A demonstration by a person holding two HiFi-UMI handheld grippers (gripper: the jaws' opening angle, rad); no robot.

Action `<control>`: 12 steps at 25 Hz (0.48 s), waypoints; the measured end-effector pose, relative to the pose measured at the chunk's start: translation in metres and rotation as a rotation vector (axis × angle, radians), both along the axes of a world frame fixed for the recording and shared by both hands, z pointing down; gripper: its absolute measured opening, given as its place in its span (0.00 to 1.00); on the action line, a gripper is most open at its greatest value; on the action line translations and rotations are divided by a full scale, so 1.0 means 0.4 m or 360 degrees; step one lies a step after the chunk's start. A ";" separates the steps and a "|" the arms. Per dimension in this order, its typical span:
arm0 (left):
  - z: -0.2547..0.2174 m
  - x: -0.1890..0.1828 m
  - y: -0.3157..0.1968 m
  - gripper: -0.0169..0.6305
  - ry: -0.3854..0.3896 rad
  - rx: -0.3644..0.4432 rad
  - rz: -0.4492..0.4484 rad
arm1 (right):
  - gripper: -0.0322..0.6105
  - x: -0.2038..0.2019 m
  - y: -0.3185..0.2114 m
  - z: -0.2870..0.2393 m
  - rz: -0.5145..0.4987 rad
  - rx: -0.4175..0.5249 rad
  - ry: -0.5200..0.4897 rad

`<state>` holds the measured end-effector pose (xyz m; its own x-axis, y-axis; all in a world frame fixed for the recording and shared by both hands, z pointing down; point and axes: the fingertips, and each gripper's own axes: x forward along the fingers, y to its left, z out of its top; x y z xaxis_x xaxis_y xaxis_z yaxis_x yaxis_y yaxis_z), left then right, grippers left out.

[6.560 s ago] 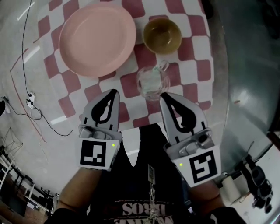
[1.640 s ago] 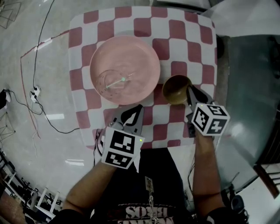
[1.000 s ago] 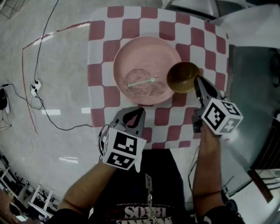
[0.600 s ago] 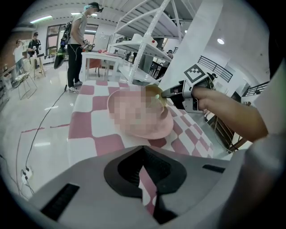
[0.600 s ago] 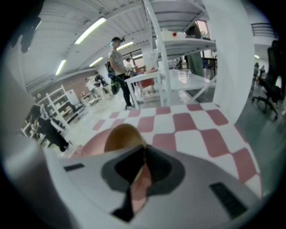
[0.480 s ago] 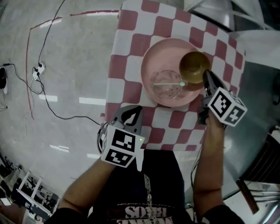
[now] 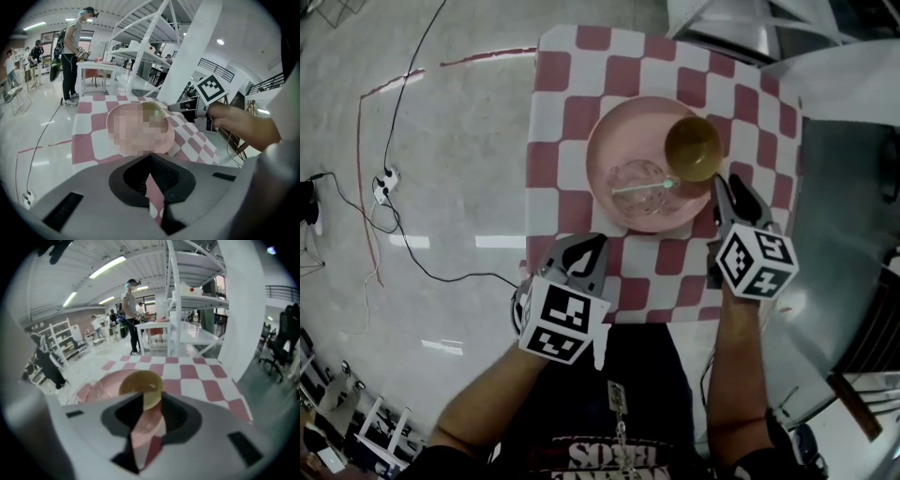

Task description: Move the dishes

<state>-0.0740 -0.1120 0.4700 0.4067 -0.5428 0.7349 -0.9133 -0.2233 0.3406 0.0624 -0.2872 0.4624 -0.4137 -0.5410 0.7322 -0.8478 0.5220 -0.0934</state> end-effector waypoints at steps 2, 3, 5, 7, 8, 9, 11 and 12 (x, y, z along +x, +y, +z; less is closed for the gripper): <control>-0.022 0.008 -0.011 0.07 -0.0002 0.0062 0.0025 | 0.17 -0.003 0.026 -0.047 -0.0019 0.0089 -0.0082; -0.033 0.013 -0.014 0.07 0.0001 0.0095 0.0038 | 0.15 -0.006 0.045 -0.067 -0.0031 0.0130 -0.0124; -0.060 0.026 -0.013 0.07 0.0007 0.0167 0.0072 | 0.12 -0.006 0.095 -0.094 -0.0057 0.0180 -0.0175; -0.098 0.039 -0.007 0.07 0.0002 0.0241 0.0110 | 0.12 -0.002 0.147 -0.118 -0.0068 0.0197 -0.0202; -0.122 0.044 -0.004 0.07 -0.0003 0.0277 0.0125 | 0.12 -0.001 0.171 -0.137 -0.0068 0.0204 -0.0217; -0.148 0.045 -0.002 0.07 -0.0010 0.0313 0.0135 | 0.11 -0.001 0.191 -0.163 -0.0070 0.0223 -0.0239; -0.202 0.036 -0.009 0.07 -0.0028 0.0394 0.0134 | 0.11 -0.012 0.220 -0.237 -0.0094 0.0307 -0.0301; -0.232 0.027 -0.017 0.07 -0.0037 0.0440 0.0124 | 0.11 -0.019 0.229 -0.279 -0.0112 0.0361 -0.0331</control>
<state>-0.0630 -0.1188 0.3773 0.4398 -0.6917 0.5729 -0.8966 -0.3745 0.2361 0.0548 -0.1956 0.3507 -0.5839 -0.6457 0.4920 -0.7840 0.6059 -0.1352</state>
